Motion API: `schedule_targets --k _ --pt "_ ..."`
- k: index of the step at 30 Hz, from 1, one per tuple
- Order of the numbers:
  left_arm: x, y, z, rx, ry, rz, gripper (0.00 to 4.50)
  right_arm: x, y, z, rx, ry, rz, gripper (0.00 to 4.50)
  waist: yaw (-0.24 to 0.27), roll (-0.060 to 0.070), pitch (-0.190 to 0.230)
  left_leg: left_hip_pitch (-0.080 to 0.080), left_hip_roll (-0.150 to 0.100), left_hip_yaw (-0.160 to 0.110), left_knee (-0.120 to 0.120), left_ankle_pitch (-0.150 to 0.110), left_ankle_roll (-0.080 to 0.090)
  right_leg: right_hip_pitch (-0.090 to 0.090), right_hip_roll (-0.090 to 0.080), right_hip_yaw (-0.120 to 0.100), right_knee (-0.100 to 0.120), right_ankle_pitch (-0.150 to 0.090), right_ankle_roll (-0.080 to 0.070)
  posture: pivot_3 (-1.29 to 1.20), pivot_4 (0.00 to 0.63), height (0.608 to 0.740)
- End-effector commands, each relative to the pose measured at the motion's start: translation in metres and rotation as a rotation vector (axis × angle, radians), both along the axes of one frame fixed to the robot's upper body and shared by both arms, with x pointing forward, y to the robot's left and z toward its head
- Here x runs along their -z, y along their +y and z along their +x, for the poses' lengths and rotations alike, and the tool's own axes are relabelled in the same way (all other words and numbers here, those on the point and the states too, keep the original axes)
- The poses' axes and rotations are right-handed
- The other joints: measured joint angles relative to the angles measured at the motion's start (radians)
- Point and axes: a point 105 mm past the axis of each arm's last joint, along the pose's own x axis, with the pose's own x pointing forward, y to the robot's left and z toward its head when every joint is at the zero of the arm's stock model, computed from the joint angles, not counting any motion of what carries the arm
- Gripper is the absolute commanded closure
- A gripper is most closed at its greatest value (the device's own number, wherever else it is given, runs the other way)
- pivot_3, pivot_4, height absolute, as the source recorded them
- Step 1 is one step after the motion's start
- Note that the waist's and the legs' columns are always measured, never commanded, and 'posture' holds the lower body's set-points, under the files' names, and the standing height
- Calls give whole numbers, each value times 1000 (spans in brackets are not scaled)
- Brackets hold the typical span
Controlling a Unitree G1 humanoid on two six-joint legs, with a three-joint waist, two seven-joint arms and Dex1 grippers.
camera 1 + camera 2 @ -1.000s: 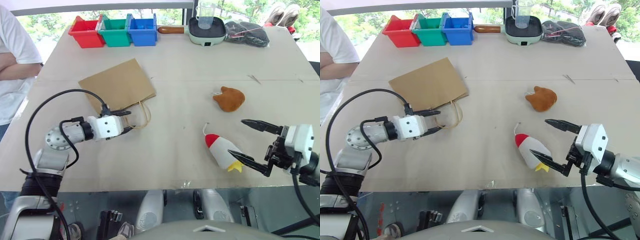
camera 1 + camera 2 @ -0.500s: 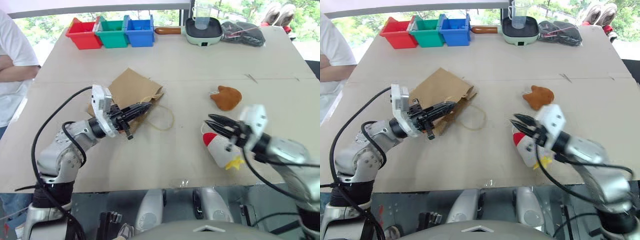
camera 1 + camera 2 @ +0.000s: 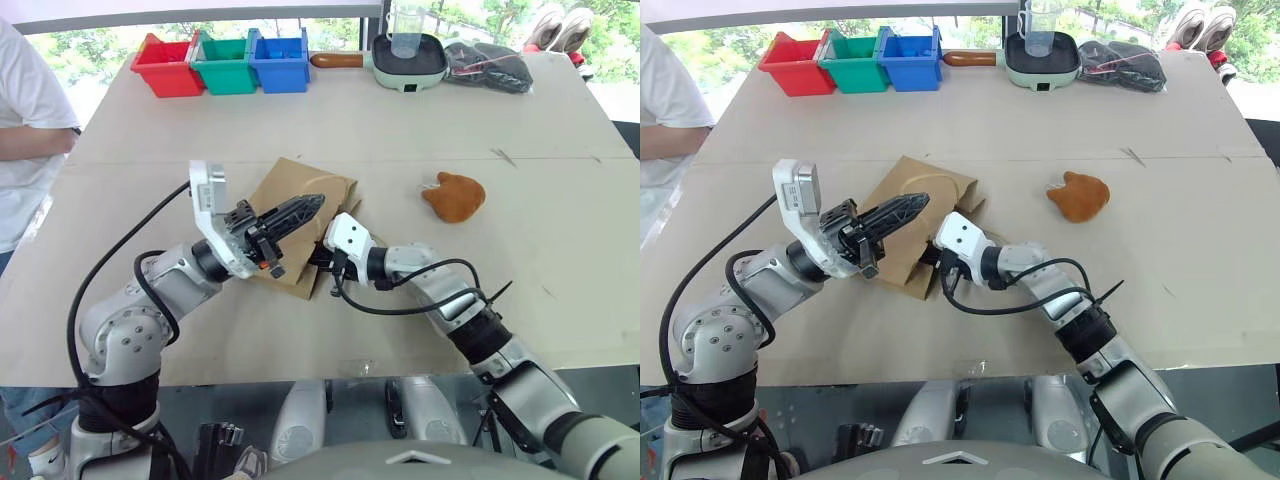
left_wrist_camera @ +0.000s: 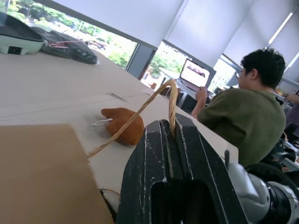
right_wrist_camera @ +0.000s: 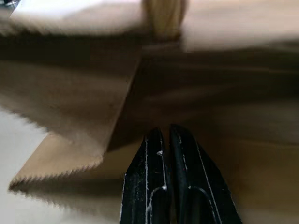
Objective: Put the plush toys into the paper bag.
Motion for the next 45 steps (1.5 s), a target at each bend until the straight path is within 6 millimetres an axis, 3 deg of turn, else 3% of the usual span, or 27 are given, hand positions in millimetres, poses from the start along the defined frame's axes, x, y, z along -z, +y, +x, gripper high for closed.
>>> schedule_targets --k 1,6,9,14,19,22,25,29,32,33,36,39,42,45 --pt "-35 12 -5 -50 -94 -94 4500 16 10 2 0 9 -16 4479 -5 0 0 0 0 -1 0 0 0 0 0 0 0 0 0 0 150 740" --pt "-56 44 1 -186 -109 -157 4500 31 10 -1 16 53 -25 4479 -7 0 -1 4 1 -2 -1 0 0 1 2 0 3 0 0 0 150 740" --pt "-63 53 2 -230 -114 -187 4500 32 11 -3 12 55 -24 4479 -5 -2 -2 5 1 -2 -1 0 -1 2 2 0 3 0 0 0 150 740" --pt "-62 57 0 -250 -97 -202 4500 29 8 -1 31 32 -19 4479 -5 -3 -3 5 0 -2 -1 0 -1 2 2 0 3 0 0 0 150 740" --pt "-48 47 -1 -218 -82 -131 4500 -3 -6 6 78 -141 40 4479 -3 -2 -3 4 0 -2 -1 1 -1 1 1 0 3 0 0 0 150 740" --pt "-43 43 -2 -200 -83 -111 4500 -3 -20 13 122 -229 -135 4479 4 -2 -2 2 -2 -3 -1 1 -1 0 -1 -1 1 0 0 0 150 740" --pt "-37 36 0 -172 -79 -94 4500 -57 -46 9 140 -112 107 3650 9 -2 -2 0 -4 -4 -1 1 -1 0 -3 -2 1 0 0 0 150 740" --pt "-34 31 4 -146 -79 -84 4500 -102 -78 -19 85 -110 204 1745 11 0 -1 -1 -3 -6 -2 1 -1 0 -3 -4 -1 0 0 0 150 740" --pt "-32 30 5 -131 -80 -68 4500 -120 -103 -38 92 -101 193 403 10 1 0 -1 -3 -7 -3 1 -1 0 -3 -4 -1 0 0 0 150 740" --pt "-32 30 6 -127 -82 -64 4500 -120 -114 -43 116 -87 162 28 10 1 0 -1 -3 -7 -3 1 -1 0 -3 -4 -1 0 0 0 150 740" --pt "-32 30 7 -120 -87 -54 4500 -114 -137 -54 190 -55 76 28 13 1 0 -1 -4 -7 -3 1 -1 0 -3 -4 -1 0 0 0 150 740" --pt "-32 30 8 -110 -92 -37 4500 -78 -175 -72 349 29 -146 28 21 1 0 -1 -4 -7 -3 1 -1 0 -3 -4 -2 -1 0 0 150 740" --pt "-31 31 9 -103 -91 -30 4500 -44 -188 -89 430 164 -253 28 24 1 0 -3 -4 -6 -3 0 -1 0 -3 -4 -3 -1 1 0 150 740" --pt "-30 29 9 -87 -89 -21 4500 -8 -198 -93 514 204 -379 28 18 1 0 -1 -4 -4 -3 1 -1 0 -3 -2 -2 -1 1 0 150 740"
